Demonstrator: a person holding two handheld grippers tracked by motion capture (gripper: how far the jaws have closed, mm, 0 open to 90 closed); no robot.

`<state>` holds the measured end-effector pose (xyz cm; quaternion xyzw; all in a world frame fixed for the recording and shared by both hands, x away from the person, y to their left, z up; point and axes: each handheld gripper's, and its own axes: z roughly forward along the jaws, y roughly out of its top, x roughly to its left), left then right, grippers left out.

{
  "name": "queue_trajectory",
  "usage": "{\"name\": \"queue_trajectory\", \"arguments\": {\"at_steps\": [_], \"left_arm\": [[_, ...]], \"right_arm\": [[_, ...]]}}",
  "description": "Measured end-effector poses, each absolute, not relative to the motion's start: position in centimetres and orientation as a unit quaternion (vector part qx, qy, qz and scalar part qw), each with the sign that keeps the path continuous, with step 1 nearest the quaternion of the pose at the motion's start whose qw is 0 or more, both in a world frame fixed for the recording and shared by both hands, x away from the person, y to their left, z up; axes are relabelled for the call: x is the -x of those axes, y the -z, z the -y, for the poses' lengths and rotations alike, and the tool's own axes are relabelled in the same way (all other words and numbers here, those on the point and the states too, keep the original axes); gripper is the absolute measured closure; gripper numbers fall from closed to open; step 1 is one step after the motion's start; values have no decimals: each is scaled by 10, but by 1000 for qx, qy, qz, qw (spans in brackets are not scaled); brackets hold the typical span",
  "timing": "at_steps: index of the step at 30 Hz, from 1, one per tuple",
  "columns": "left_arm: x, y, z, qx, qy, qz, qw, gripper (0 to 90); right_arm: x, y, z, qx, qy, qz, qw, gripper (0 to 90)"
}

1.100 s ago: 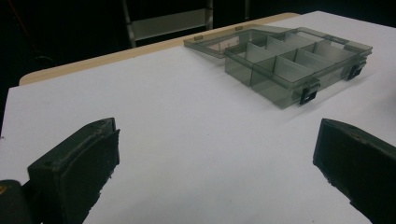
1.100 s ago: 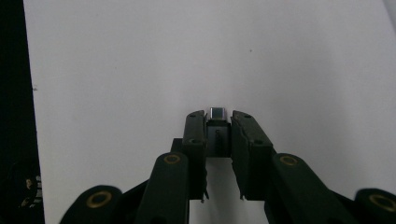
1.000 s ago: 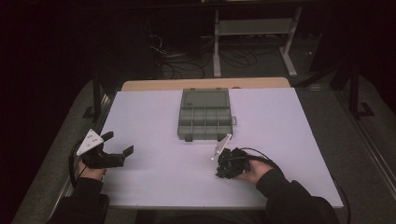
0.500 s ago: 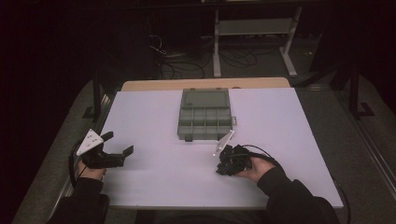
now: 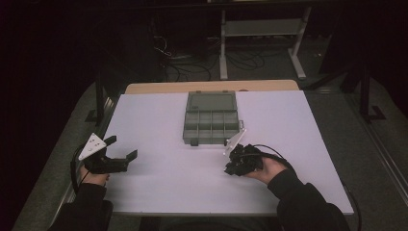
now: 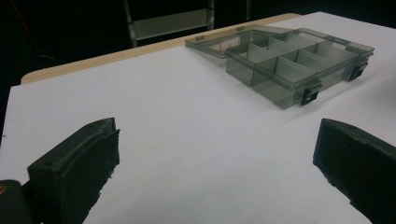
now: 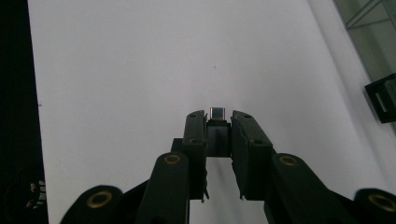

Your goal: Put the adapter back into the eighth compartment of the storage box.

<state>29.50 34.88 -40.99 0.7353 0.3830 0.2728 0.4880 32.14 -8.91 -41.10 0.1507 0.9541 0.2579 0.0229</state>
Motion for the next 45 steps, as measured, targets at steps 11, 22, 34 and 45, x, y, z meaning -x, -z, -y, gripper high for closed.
{"name": "queue_trajectory", "arguments": {"at_steps": [11, 22, 34, 45], "left_arm": [[-295, 410, -349, -735, -273, -383, 488, 0], [-296, 410, -349, -737, -272, -380, 489, 0], [-296, 410, -347, -741, -268, -375, 488, 0], [-296, 410, -347, -741, -268, -375, 488, 0]], "right_arm": [[-327, 403, 94, -154, -272, -949, 26, 747], [-334, 393, 98, -158, -289, -944, 26, 746], [-342, 384, 100, -161, -302, -939, 32, 747], [-350, 376, 103, -162, -311, -936, 37, 746]]}}
